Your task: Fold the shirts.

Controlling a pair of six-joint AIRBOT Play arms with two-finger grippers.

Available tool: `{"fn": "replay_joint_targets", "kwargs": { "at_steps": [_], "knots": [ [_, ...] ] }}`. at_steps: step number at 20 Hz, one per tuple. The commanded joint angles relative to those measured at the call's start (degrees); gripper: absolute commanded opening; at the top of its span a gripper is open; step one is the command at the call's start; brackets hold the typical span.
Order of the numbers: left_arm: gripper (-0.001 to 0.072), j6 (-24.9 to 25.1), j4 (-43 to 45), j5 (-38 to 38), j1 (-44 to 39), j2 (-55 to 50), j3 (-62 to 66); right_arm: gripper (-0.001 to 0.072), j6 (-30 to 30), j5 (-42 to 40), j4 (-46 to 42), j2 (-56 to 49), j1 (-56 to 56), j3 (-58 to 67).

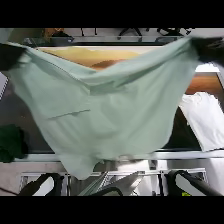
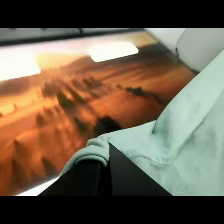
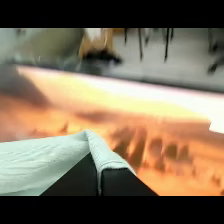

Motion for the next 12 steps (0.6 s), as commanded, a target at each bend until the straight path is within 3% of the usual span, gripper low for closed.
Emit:
{"fn": "replay_joint_targets", "kwargs": {
  "at_steps": [1, 5, 8, 12],
  "knots": [
    [0.0014, -3.3, 19.0, 9.7, -10.3, -13.7, -5.7, 0.0015, -1.9, 1.0, 1.1, -14.3, 1.9, -4.6],
    [0.0013, -6.3, 20.2, 15.7, -9.6, -31.2, -1.1, 0.0015, -2.5, -8.8, 4.7, -30.8, 3.0, -4.0],
    [0.0013, -8.1, 19.6, 13.8, -7.1, -40.0, 9.9, 0.0015, -2.5, -8.7, 6.0, -37.7, 2.1, 0.9],
    [0.0013, -8.1, 20.5, 7.2, -6.4, -45.5, 20.0, 0.0015, -2.8, -5.8, 3.0, -39.1, 1.4, 4.1]
  ]
}}
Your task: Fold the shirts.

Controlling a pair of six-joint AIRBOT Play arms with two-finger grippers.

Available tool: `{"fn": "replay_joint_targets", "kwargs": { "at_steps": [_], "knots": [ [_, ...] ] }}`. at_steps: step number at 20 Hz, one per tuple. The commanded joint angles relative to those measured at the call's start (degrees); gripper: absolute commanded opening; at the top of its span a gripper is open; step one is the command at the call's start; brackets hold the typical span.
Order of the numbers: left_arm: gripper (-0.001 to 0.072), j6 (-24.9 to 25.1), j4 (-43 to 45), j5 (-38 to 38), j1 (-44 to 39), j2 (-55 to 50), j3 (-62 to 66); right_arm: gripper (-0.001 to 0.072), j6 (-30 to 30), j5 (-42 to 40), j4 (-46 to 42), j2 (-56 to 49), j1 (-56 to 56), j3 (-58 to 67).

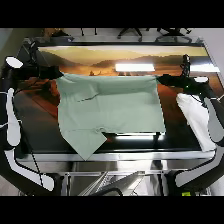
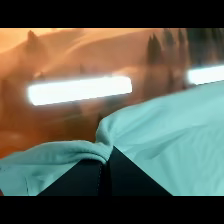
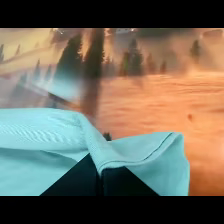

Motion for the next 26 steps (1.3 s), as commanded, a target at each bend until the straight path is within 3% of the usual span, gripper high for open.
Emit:
{"fn": "replay_joint_targets", "kwargs": {
  "at_steps": [1, 5, 16, 17, 18, 19, 20, 21, 22, 26],
  "knots": [
    [0.0013, -0.8, 1.9, -5.9, 0.5, -5.8, 7.4, 0.0015, -0.3, 1.7, -5.0, -2.4, -0.4, 1.9],
    [0.0013, -4.7, 7.3, -9.2, 0.5, -6.8, 3.8, 0.0015, 0.5, 5.1, -11.2, -3.5, -0.2, 1.7],
    [0.0015, -4.5, 6.7, -0.7, -0.4, -6.8, -11.1, 0.0017, 0.5, 6.0, -11.0, -7.5, 0.4, 1.7],
    [0.0017, -4.5, 6.7, -0.9, -0.4, -6.7, -11.1, 0.0069, 0.5, 6.5, -11.0, -7.4, 0.5, 1.7],
    [0.0017, -4.6, 6.7, -2.3, -0.6, -6.7, -10.6, 0.0258, 0.5, 7.3, -11.0, -7.0, 0.5, 1.8],
    [0.0019, -4.6, 6.7, -4.0, -0.8, -6.7, -9.6, 0.0334, 0.6, 8.2, -11.0, -6.2, 0.5, 1.8],
    [0.0126, -4.8, 6.8, -6.7, -0.9, -6.7, -8.1, 0.0334, 0.8, 9.1, -11.4, -4.9, 0.2, 1.8],
    [0.0387, -6.2, 6.9, -9.6, -0.9, -6.7, -6.3, 0.0334, 2.6, 9.9, -12.7, -3.0, -0.3, 1.8],
    [0.0424, -8.3, 7.4, -12.9, -0.6, -6.7, -4.0, 0.0352, 5.4, 11.3, -14.8, -0.8, -1.1, 1.8],
    [0.0418, -12.5, 8.7, -22.1, 2.2, -1.6, -5.2, 0.0361, 13.3, 24.7, -22.9, 5.8, -6.5, 1.3]
  ]
}}
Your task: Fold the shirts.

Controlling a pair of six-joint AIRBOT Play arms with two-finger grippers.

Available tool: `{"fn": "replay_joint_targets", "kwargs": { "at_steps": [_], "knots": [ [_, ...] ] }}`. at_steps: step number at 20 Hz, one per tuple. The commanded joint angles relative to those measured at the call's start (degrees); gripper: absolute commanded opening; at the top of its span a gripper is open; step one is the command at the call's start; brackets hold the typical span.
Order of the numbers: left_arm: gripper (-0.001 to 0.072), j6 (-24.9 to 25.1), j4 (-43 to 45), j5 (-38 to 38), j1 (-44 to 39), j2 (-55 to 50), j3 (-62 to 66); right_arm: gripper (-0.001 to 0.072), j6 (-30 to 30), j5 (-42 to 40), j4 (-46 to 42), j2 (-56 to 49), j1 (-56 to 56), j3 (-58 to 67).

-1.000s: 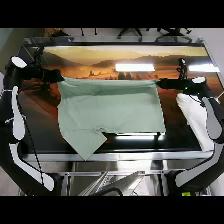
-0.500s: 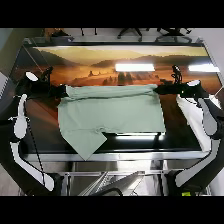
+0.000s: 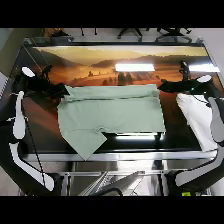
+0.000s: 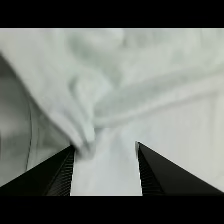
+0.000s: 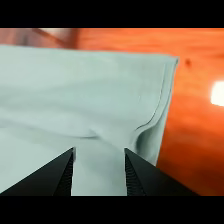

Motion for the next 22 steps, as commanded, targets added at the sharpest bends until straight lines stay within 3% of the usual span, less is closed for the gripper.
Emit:
{"fn": "replay_joint_targets", "kwargs": {
  "at_steps": [1, 2, 3, 4, 5, 6, 8, 12, 17, 22],
  "knots": [
    [0.0418, -2.9, 0.8, -7.6, 2.4, 6.3, -4.8, 0.0359, 5.6, 13.8, -5.6, 4.7, -4.5, -1.6],
    [0.0418, -2.5, 0.8, -7.5, 3.3, 10.3, -10.3, 0.0359, 5.7, 16.4, -5.7, 5.4, -5.8, -3.5],
    [0.0418, -1.4, 0.8, -6.9, 4.1, 14.6, -17.0, 0.0334, 5.6, 17.9, -5.7, 6.3, -7.0, -6.3],
    [0.0419, -0.7, 0.8, -5.9, 4.7, 18.9, -23.8, 0.0264, 5.4, 18.6, -5.6, 7.5, -8.2, -9.6],
    [0.0419, -0.4, 0.7, -4.6, 5.3, 23.8, -31.8, 0.0262, 4.8, 18.3, -5.8, 8.9, -9.2, -12.8],
    [0.042, -0.5, 0.7, -3.0, 5.7, 28.5, -39.1, 0.0267, 4.6, 17.1, -6.0, 10.5, -10.2, -16.1],
    [0.042, -0.6, 0.3, 1.2, 5.7, 37.7, -53.7, 0.0381, 5.2, 14.9, -6.7, 13.1, -11.9, -21.0],
    [0.042, -0.9, -5.5, 9.7, 5.6, 49.4, -74.4, 0.0386, 5.7, 14.3, -6.6, 13.6, -12.1, -23.8],
    [0.042, -0.9, -9.0, 17.8, 5.6, 56.4, -84.8, 0.0386, 5.7, 13.6, -6.4, 13.4, -12.1, -23.8],
    [0.042, -0.1, -14.2, 23.5, 5.6, 54.6, -85.2, 0.0385, 5.6, 12.7, -6.4, 12.0, -12.0, -23.8]
  ]
}}
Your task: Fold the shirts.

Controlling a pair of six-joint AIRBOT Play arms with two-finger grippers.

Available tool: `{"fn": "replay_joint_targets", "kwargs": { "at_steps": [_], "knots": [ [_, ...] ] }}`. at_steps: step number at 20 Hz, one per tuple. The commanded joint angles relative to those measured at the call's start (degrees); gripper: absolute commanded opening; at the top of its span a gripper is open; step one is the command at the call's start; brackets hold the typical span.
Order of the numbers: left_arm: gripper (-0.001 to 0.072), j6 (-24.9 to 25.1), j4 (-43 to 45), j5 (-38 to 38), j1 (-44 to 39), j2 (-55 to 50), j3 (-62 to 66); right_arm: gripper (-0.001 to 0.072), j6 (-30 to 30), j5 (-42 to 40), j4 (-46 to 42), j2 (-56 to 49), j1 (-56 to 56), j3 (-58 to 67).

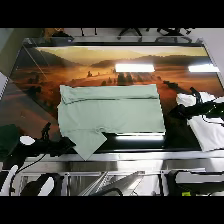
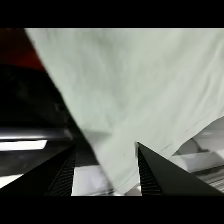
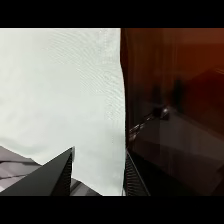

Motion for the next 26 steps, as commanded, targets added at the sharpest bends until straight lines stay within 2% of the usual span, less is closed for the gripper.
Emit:
{"fn": "replay_joint_targets", "kwargs": {
  "at_steps": [1, 4, 5, 6, 7, 13, 16, 17, 20, 21, 22, 24, 25, 26],
  "knots": [
    [0.042, 3.0, -7.3, 5.8, 0.0, -2.4, -1.3, 0.0385, 0.0, -0.5, 0.0, -1.1, 0.2, -0.1],
    [0.0418, 14.8, -21.5, 6.5, 0.0, -8.7, -1.2, 0.0385, 0.0, -0.5, 0.0, -2.0, 0.3, -0.5],
    [0.0407, 18.0, -23.9, 5.6, 0.0, -10.9, -0.2, 0.0384, 0.0, -0.5, -0.2, -2.3, 0.3, -0.7],
    [0.0186, 19.1, -23.0, 4.0, 0.0, -12.9, 1.5, 0.0382, 0.0, -0.5, -0.8, -2.5, 0.3, -1.2],
    [0.0016, 20.9, -21.6, 2.0, 0.0, -14.3, 3.2, 0.0382, 0.0, -0.9, -1.6, -2.5, 0.3, -2.0],
    [0.0013, 20.9, -19.7, -4.9, 0.0, -14.5, 8.8, 0.0381, 0.0, -7.3, -3.4, -2.6, 0.3, -9.9],
    [0.0013, 20.4, -19.1, -4.2, 0.0, -10.0, 8.8, 0.0381, -0.6, -7.3, 0.4, -3.2, 1.2, -12.3],
    [0.0013, 19.5, -18.6, -4.0, 0.1, -8.3, 8.8, 0.0358, -1.8, -6.1, 1.4, -3.2, 1.9, -12.6],
    [0.0012, 19.4, -18.7, -3.9, 0.1, -4.4, 8.8, 0.0351, -2.2, -4.2, 1.6, -3.0, 5.0, -12.5],
    [0.0012, 19.4, -18.5, -3.9, 0.2, -3.5, 8.8, 0.0295, -2.5, -3.5, 2.1, -3.0, 6.0, -12.5],
    [0.0012, 19.4, -17.9, -4.0, 0.9, -2.4, 8.8, 0.0161, -3.7, -2.2, 3.2, -2.9, 7.0, -12.5],
    [0.0011, 17.6, -15.9, -4.7, 3.4, 0.4, 8.8, 0.0135, -3.8, -0.7, 4.0, -2.3, 7.4, -12.5],
    [0.0011, 17.2, -14.8, -6.1, 5.3, 2.0, 8.8, 0.0037, -3.8, -0.2, 3.7, -1.4, 7.2, -12.5],
    [0.0011, 16.7, -13.5, -8.5, 7.5, 4.0, 8.8, 0.0017, -2.6, -0.5, 2.9, 0.0, 7.0, -12.5]
  ]
}}
